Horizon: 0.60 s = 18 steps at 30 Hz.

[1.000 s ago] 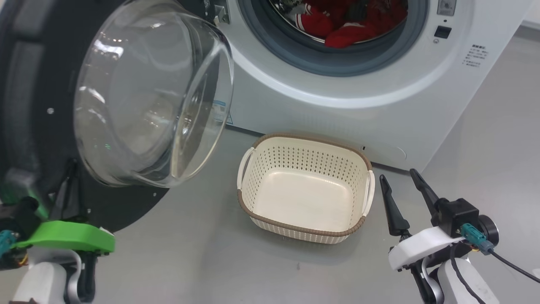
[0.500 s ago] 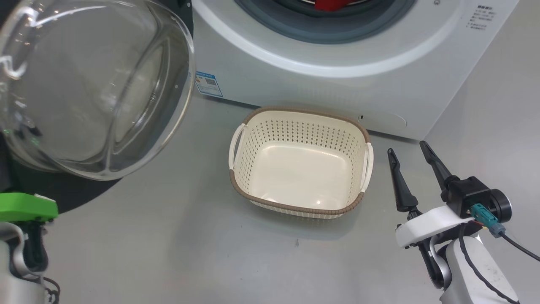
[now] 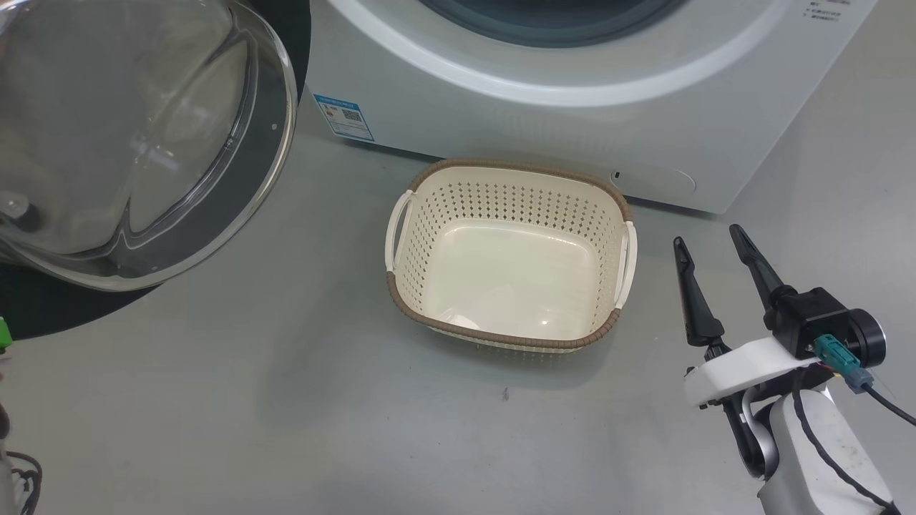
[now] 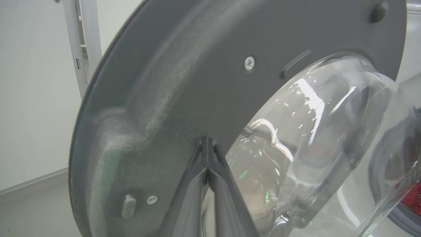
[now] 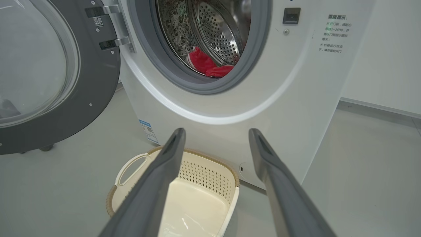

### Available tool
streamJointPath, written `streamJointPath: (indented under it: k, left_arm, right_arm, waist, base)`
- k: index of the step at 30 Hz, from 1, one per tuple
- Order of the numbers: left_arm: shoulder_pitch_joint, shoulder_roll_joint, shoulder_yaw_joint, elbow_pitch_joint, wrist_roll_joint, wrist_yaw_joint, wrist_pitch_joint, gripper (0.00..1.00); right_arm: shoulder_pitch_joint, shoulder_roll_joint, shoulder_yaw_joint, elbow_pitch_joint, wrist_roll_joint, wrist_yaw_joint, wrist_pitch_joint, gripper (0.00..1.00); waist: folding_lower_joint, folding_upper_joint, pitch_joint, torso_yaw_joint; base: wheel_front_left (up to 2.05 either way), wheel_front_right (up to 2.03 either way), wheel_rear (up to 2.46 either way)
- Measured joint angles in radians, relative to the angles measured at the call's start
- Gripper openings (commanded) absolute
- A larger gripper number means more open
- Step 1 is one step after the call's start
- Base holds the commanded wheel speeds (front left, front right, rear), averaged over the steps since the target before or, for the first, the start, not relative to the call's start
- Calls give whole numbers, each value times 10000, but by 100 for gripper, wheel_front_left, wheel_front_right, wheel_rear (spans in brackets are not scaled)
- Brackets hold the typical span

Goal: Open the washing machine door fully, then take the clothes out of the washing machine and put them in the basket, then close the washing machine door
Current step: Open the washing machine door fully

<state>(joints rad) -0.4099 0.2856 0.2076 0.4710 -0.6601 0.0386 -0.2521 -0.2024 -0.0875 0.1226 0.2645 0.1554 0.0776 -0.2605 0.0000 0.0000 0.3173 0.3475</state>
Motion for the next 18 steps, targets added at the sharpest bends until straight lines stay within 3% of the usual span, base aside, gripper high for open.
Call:
streamJointPath:
  k: [10,18]
  left_arm:
    - [-43,-35,144,58,403,-219,-2,0]
    - [295,-238,29,-594,1383,-362,-2,0]
  right_arm:
    - [-9,8,-33,29,-100,4,0,100]
    - [-10,98,48,107,-128,35,0,100]
  waist:
    - [0,0,-79,31]
    - [0,0,-323,-43]
  base:
    - [0,0,0]
    - [0,0,0]
